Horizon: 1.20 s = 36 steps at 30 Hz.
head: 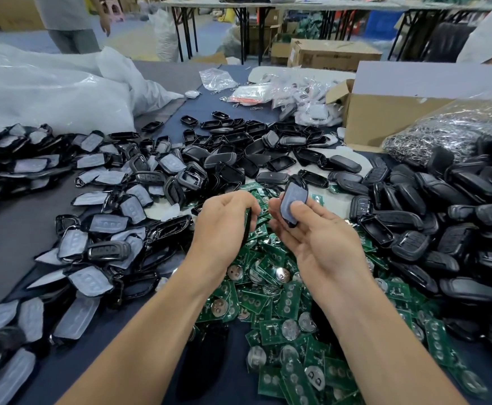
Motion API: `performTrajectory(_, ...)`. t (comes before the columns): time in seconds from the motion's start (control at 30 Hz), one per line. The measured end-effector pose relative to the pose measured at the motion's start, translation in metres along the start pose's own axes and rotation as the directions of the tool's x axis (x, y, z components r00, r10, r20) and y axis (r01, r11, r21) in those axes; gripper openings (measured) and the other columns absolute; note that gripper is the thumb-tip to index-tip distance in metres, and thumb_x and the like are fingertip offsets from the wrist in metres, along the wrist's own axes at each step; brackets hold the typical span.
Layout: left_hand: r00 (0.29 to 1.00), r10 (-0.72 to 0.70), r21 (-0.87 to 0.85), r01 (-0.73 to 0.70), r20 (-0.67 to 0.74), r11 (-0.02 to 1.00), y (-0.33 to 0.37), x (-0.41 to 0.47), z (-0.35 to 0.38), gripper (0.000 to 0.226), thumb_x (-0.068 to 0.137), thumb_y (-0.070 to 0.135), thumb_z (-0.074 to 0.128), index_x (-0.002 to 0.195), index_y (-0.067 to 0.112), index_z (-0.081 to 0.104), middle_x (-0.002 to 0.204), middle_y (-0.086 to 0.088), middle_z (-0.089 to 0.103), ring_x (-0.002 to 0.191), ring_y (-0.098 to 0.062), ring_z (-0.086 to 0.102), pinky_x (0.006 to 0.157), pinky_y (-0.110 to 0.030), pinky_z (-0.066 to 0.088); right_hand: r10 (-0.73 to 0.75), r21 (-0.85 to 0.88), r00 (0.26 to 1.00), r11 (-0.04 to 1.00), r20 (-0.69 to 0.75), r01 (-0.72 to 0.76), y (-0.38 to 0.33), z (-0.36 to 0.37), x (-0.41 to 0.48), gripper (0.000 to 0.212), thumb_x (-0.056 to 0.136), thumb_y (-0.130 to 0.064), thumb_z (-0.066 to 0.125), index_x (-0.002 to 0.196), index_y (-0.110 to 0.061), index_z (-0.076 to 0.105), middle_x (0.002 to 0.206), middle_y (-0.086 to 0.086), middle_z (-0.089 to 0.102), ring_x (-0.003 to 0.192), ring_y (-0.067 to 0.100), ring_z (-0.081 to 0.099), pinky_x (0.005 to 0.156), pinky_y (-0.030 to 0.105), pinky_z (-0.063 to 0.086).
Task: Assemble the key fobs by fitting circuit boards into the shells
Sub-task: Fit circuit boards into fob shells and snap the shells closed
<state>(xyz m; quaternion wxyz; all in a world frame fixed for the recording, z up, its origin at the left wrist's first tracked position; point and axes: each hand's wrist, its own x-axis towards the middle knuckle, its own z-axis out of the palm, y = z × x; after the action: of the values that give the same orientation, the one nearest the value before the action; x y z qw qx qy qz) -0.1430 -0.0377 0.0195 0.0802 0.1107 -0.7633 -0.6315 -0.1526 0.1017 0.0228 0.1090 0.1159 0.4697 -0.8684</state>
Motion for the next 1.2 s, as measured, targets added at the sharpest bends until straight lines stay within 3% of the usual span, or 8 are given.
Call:
performTrajectory(0.13, 0.981, 0.168, 0.002, -0.169, 0.102, 0.986, -0.004, 0.001, 0.001, 0.034, 0.086, 0.051, 0.067, 0.072, 0.021, 0.074, 0.058, 0.014, 0.06, 0.051, -0.005, 0.049, 0.055, -0.017, 0.041, 0.001, 0.027, 0.999, 1.0, -0.035, 0.0, 0.002, 0.001, 0.0, 0.015, 0.102, -0.006, 0.059, 0.107, -0.006, 0.073, 0.098, 0.009, 0.081, 0.094, 0.019, 0.078, 0.086, 0.033, 0.061)
performTrajectory(0.23, 0.956, 0.265, 0.129, -0.281, 0.126, 0.951, -0.01, 0.001, 0.004, 0.007, 0.081, 0.046, 0.082, 0.087, 0.042, 0.081, 0.086, 0.028, 0.076, 0.08, 0.01, 0.069, 0.073, -0.007, 0.048, 0.007, 0.051, 0.999, 0.999, -0.04, -0.005, 0.002, 0.003, -0.001, 0.015, 0.103, -0.008, 0.059, 0.103, -0.007, 0.074, 0.098, 0.007, 0.081, 0.089, 0.015, 0.078, 0.078, 0.028, 0.062)
performTrajectory(0.33, 0.946, 0.307, 0.15, -0.32, 0.105, 0.936, -0.012, 0.001, 0.007, 0.009, 0.081, 0.035, 0.082, 0.089, 0.039, 0.083, 0.09, 0.025, 0.078, 0.088, 0.008, 0.071, 0.078, -0.01, 0.05, -0.001, 0.024, 1.0, 1.0, -0.018, 0.002, 0.005, 0.003, 0.0, 0.017, 0.103, -0.008, 0.057, 0.103, -0.008, 0.074, 0.099, 0.005, 0.081, 0.09, 0.013, 0.077, 0.082, 0.027, 0.062)
performTrajectory(0.6, 0.972, 0.221, 0.205, -0.202, -0.076, 0.958, -0.008, 0.006, -0.008, 0.006, 0.083, 0.034, 0.083, 0.079, 0.034, 0.079, 0.045, 0.012, 0.056, 0.039, -0.01, 0.034, 0.039, -0.021, 0.027, -0.13, -0.138, 0.991, 0.981, 0.042, 0.134, -0.014, -0.01, 0.003, 0.015, 0.081, -0.027, 0.077, 0.092, -0.016, 0.079, 0.102, 0.004, 0.081, 0.092, 0.015, 0.075, 0.085, 0.035, 0.063)
performTrajectory(0.83, 0.947, 0.304, 0.387, -0.319, 0.101, 0.865, -0.003, 0.001, -0.019, 0.013, 0.088, 0.024, 0.078, 0.09, 0.036, 0.083, 0.043, 0.022, 0.054, 0.037, -0.009, 0.03, 0.039, -0.02, 0.027, 0.027, -0.584, 0.963, 0.8, 0.269, 0.141, -0.021, -0.021, 0.007, 0.019, 0.092, -0.021, 0.074, 0.075, -0.014, 0.079, 0.085, 0.015, 0.078, 0.078, 0.023, 0.075, 0.072, 0.027, 0.062)
performTrajectory(1.0, 0.935, 0.337, 0.36, -0.355, 0.113, 0.863, -0.003, 0.002, -0.019, 0.018, 0.088, 0.019, 0.077, 0.088, 0.036, 0.083, 0.042, 0.018, 0.053, 0.036, -0.008, 0.031, 0.04, -0.016, 0.027, 0.155, -0.525, 0.921, 0.849, 0.356, 0.06, -0.021, -0.025, 0.007, 0.018, 0.083, -0.021, 0.082, 0.086, -0.005, 0.074, 0.092, 0.036, 0.067, 0.084, 0.032, 0.077, 0.076, 0.034, 0.063)
performTrajectory(1.1, 0.937, 0.337, 0.354, -0.346, 0.09, 0.869, -0.003, 0.003, -0.017, 0.016, 0.086, 0.02, 0.079, 0.09, 0.035, 0.083, 0.05, 0.029, 0.058, 0.041, 0.005, 0.048, 0.047, -0.003, 0.032, 0.207, -0.451, 0.9, 0.893, 0.384, -0.013, -0.019, -0.024, 0.007, 0.014, 0.089, -0.007, 0.075, 0.099, -0.004, 0.066, 0.087, 0.022, 0.072, 0.084, 0.032, 0.076, 0.08, 0.039, 0.064)
performTrajectory(1.2, 0.964, 0.264, 0.262, -0.263, 0.031, 0.929, -0.002, 0.004, -0.014, 0.006, 0.088, 0.036, 0.079, 0.089, 0.033, 0.083, 0.062, 0.028, 0.067, 0.053, 0.008, 0.059, 0.059, -0.005, 0.042, 0.253, -0.298, 0.881, 0.945, 0.4, -0.136, -0.018, -0.023, 0.008, 0.036, 0.083, -0.005, 0.073, 0.116, 0.001, 0.06, 0.103, 0.025, 0.075, 0.091, 0.034, 0.077, 0.078, 0.04, 0.064)
